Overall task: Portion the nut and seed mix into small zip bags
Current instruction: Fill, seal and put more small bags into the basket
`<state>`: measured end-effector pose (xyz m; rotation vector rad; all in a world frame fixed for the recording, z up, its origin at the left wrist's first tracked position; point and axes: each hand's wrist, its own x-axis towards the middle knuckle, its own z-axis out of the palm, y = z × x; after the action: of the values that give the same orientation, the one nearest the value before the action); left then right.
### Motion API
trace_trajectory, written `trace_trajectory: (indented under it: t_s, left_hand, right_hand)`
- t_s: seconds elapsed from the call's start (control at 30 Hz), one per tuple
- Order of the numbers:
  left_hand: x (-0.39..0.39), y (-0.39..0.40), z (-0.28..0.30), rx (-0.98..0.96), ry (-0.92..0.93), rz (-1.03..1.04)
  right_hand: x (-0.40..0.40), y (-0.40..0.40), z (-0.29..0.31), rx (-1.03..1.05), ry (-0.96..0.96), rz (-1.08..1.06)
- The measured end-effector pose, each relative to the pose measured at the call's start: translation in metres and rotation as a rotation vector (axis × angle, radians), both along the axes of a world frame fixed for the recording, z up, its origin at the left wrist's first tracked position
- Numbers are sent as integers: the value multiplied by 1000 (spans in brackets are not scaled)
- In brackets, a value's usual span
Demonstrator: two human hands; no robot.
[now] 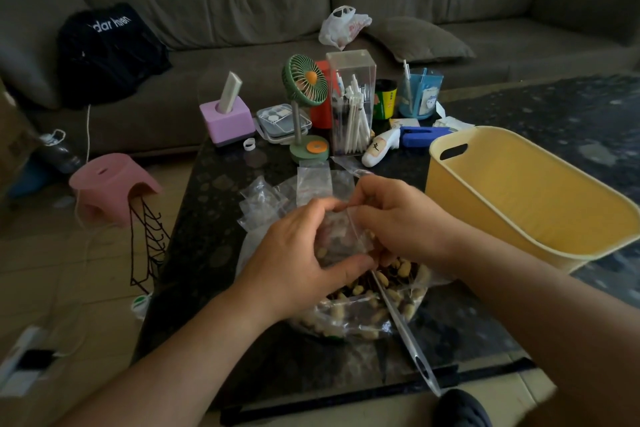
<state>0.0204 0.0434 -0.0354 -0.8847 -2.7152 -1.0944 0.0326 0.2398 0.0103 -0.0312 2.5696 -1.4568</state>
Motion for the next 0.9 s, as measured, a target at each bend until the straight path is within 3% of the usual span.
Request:
trace_trajectory:
  t_s: [0.2, 0.37, 0.43, 0.63, 0.9]
  left_hand:
    - [3, -2, 2, 226, -189, 38]
    - [2, -9, -6, 353, -513, 21]
    - [1, -12, -8, 310, -626, 25]
    - [3, -17, -17, 201, -866, 62]
    - [6, -11, -14, 421, -1172, 118]
  right_hand:
    - [-6, 15, -3, -54, -6, 23]
    - [-7, 34, -26, 636, -6, 463]
    - [-5, 37, -39, 746, 7, 525]
    - [-2, 40, -66, 707, 238, 590]
    - [-9, 37, -74, 727, 434, 588]
